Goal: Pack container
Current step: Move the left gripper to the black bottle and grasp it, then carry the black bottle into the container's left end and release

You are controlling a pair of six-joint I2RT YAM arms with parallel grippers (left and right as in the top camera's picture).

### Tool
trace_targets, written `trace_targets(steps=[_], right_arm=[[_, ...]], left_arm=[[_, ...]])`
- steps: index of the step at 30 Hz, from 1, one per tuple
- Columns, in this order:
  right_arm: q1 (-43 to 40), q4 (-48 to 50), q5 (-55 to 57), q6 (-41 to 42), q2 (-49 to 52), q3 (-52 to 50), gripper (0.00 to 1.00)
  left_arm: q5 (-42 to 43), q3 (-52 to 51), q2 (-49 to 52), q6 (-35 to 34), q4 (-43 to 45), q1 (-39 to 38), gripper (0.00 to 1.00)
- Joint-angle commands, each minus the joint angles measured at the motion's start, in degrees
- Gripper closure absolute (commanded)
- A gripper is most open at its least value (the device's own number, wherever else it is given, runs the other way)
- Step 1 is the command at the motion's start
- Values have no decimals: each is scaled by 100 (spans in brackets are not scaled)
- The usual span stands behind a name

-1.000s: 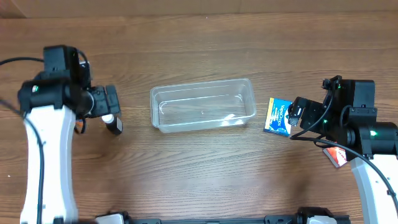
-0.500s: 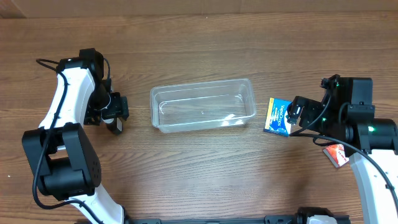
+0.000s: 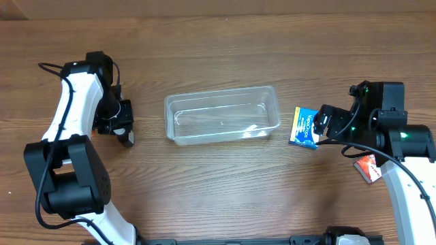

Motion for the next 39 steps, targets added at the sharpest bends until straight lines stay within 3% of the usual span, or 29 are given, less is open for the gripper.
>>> trace_targets(steps=[1,5,14,18,23,29,32,39], right_arm=[[-11,33,-52,-22,-24,179,0],[-11,33,-52,-24,-24,179,0],[-11,33,-50,-24,-24,179,0],[-11,33,-50,-26,-24,179,0],[-11,33,-50,-42,-24,179,0],[-11,31,-52,-42,-24,179,0],[-11,28,-55,-39,-24,179,0],[-11,26,-57,-39,-24,179,0]], left_arm=[[-153,365,-11,-133,-146,9,65],[-151,428,-11,-131,-225,9,73],[-136,428,-11,-129,-356,9,69],[-107,459,-24,-157,-380,-42,86],[-111,1189,-625,-317,-732,-656,96],[-94,1950,-1628,-1416,-597,-2087,96],[-138,1947,-1397,-1740,-452,-2566,96],[-116,1947,-245,-1976,-413,-2647,96]])
